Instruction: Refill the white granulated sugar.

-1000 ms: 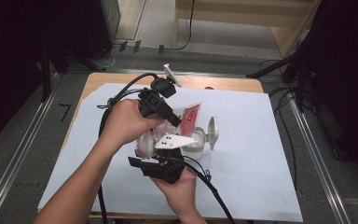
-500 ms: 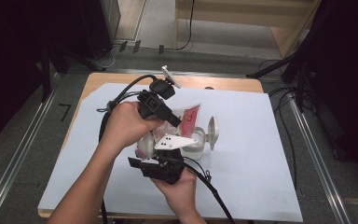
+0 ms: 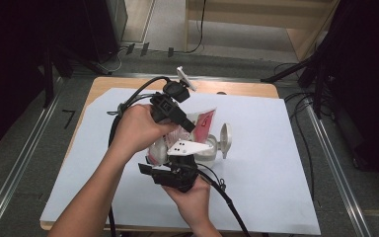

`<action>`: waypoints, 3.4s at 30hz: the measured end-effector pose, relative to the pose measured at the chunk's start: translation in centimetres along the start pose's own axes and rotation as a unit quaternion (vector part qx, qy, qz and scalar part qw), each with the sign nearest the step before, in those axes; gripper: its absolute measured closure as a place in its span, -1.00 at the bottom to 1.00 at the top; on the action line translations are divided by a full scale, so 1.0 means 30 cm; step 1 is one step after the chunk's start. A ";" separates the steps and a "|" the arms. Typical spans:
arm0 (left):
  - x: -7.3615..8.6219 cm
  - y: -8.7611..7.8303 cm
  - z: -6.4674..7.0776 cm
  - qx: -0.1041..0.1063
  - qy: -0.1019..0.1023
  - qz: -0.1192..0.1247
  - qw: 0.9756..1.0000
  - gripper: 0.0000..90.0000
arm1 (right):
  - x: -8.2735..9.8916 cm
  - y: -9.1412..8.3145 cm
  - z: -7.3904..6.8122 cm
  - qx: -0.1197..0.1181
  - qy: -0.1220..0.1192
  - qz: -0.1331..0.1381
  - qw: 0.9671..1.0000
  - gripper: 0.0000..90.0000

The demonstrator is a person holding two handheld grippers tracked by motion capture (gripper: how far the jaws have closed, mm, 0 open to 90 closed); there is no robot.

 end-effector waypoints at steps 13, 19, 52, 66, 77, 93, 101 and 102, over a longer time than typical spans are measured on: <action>-0.010 0.016 0.001 0.007 0.000 -0.002 1.000 0.95 | 0.007 -0.008 0.009 0.008 0.001 0.004 1.000 0.42; -0.013 0.018 0.004 0.012 0.003 -0.004 1.000 0.95 | 0.010 -0.015 0.005 0.011 0.005 0.006 1.000 0.42; -0.012 0.006 0.004 0.009 -0.005 -0.007 1.000 0.95 | 0.004 -0.014 -0.017 0.007 0.002 0.020 1.000 0.43; -0.020 0.003 -0.002 0.011 -0.007 -0.010 1.000 0.95 | -0.008 -0.014 -0.016 0.007 0.000 0.016 1.000 0.43; -0.019 0.004 -0.007 0.008 -0.008 -0.014 1.000 0.95 | -0.009 -0.008 -0.012 0.006 -0.008 0.009 1.000 0.42; -0.018 0.004 -0.001 0.004 -0.003 -0.014 1.000 0.95 | -0.007 -0.005 -0.014 0.010 -0.007 0.011 1.000 0.42; -0.014 0.005 0.004 0.004 -0.003 -0.012 1.000 0.95 | -0.001 -0.007 -0.015 0.009 -0.010 0.014 1.000 0.43; -0.013 0.005 0.005 0.004 -0.002 -0.011 1.000 0.95 | -0.001 -0.007 -0.015 0.009 -0.011 0.013 1.000 0.43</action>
Point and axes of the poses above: each handheld gripper's, and its own axes: y roughly forward along the jaws, x roughly out of its underside, z roughly to its right, the point moved 2 cm from there along y, roughly forward along the jaws, and after that the axes turned 4 degrees about y, right-handed, at the moved point
